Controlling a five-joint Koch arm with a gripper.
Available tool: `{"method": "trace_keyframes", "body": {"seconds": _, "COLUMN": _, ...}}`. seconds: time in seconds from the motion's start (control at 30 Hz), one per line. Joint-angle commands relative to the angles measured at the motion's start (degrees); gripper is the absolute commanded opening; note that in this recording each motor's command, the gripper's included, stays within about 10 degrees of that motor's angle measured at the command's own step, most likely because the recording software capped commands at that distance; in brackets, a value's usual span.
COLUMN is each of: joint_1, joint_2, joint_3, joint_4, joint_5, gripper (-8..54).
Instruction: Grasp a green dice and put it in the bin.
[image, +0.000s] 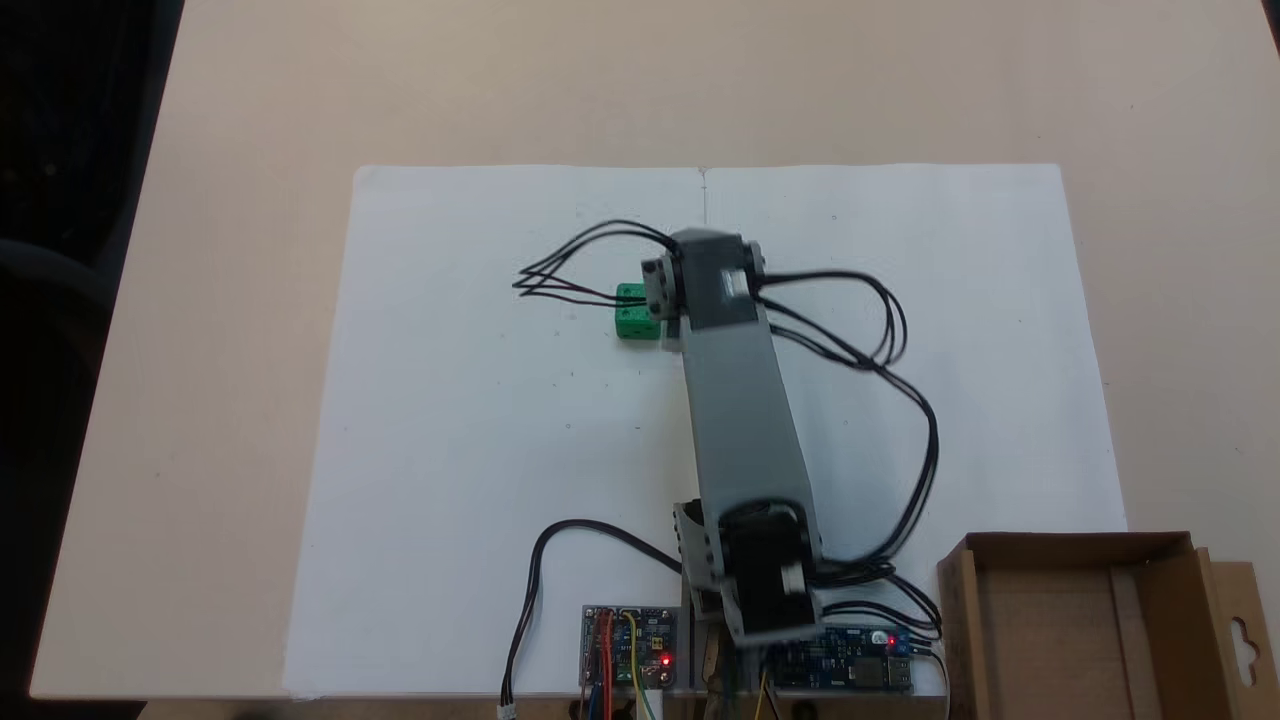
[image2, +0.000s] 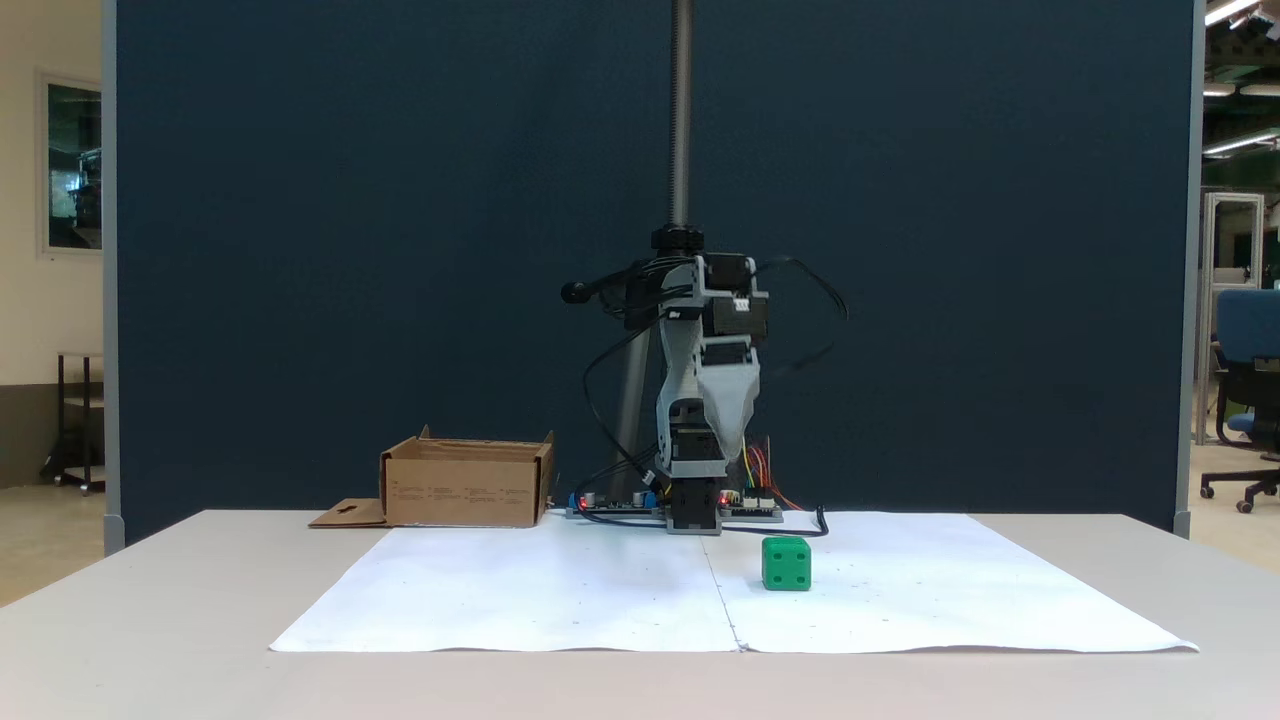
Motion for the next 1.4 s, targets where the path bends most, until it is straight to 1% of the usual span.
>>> {"method": "trace_keyframes", "body": {"seconds": 0.0, "joint_1": -0.9, "joint_2": -3.7, "joint_3": -4.3, "joint_4": 5.1, "joint_5": 4.8, "gripper": 41.5}}
{"method": "trace_keyframes", "body": {"seconds": 0.1, "joint_1": -2.3, "joint_2": -7.7, "joint_3": -6.6, "joint_4": 4.9, "joint_5": 6.3, "gripper": 41.5}}
{"method": "trace_keyframes", "body": {"seconds": 0.33, "joint_1": -9.9, "joint_2": -10.1, "joint_3": -8.8, "joint_4": 4.2, "joint_5": 13.5, "gripper": 41.5}}
{"method": "trace_keyframes", "body": {"seconds": 0.5, "joint_1": -11.4, "joint_2": -12.9, "joint_3": -10.4, "joint_4": 3.1, "joint_5": 17.0, "gripper": 41.5}}
{"method": "trace_keyframes", "body": {"seconds": 0.73, "joint_1": -10.7, "joint_2": -16.3, "joint_3": -10.5, "joint_4": -0.2, "joint_5": 17.1, "gripper": 41.4}}
{"method": "trace_keyframes", "body": {"seconds": 1.13, "joint_1": -10.9, "joint_2": -25.7, "joint_3": -11.8, "joint_4": -4.4, "joint_5": 17.1, "gripper": 41.4}}
{"method": "trace_keyframes", "body": {"seconds": 1.37, "joint_1": -10.9, "joint_2": -27.6, "joint_3": -12.0, "joint_4": -7.2, "joint_5": 17.2, "gripper": 41.4}}
